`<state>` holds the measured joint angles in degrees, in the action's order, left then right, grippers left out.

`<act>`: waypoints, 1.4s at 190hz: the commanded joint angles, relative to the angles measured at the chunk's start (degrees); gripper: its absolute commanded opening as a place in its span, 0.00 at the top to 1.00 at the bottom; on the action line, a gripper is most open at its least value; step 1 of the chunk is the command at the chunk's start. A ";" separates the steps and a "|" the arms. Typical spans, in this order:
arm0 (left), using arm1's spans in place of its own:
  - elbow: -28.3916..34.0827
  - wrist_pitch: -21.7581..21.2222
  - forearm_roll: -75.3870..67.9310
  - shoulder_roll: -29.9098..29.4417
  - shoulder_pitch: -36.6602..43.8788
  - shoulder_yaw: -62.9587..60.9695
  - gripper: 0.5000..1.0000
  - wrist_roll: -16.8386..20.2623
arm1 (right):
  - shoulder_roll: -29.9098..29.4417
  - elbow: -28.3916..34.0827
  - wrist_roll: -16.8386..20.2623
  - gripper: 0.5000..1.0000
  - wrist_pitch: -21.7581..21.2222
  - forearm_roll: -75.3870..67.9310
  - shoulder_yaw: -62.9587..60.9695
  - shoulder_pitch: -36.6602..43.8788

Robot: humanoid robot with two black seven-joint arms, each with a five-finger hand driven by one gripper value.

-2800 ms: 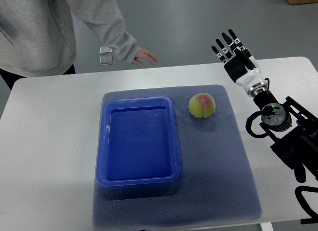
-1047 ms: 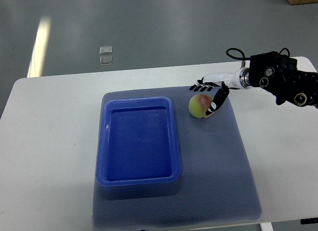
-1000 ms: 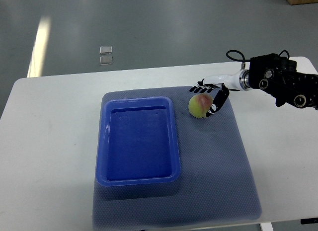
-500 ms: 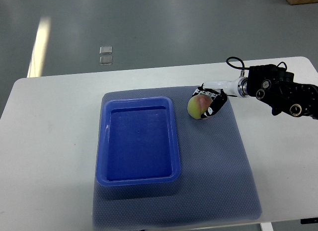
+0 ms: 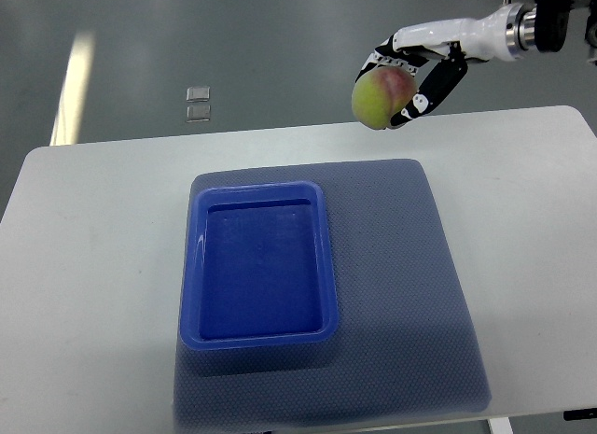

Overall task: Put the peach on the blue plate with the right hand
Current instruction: 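Lift the peach up off the mat with the right hand, then carry the peach over the blue tray and lower it inside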

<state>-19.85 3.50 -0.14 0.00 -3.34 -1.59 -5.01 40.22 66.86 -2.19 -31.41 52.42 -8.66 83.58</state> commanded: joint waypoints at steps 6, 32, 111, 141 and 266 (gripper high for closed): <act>-0.02 0.01 -0.04 0.00 0.00 0.09 0.00 0.00 | 0.74 1.34 0.08 1.00 -0.68 -0.57 0.14 2.29; -0.02 0.01 0.05 0.00 0.00 0.09 0.00 0.00 | -3.57 1.34 0.08 1.00 0.73 -1.27 0.14 2.73; -0.02 0.01 0.05 0.00 0.00 0.18 0.00 0.00 | -30.20 -10.08 0.08 1.00 8.20 -1.80 5.24 -3.42; -0.02 0.01 0.05 0.00 0.00 0.18 0.00 0.00 | -35.12 -13.25 0.08 1.00 9.52 -1.18 5.24 -7.90; -0.02 0.01 0.05 0.00 0.00 0.09 0.00 0.00 | -40.22 -18.26 -0.10 0.21 14.18 5.50 4.97 -18.80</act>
<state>-19.87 3.53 -0.08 0.00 -3.33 -1.50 -5.04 0.00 48.62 -2.20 -17.60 57.72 -3.75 64.82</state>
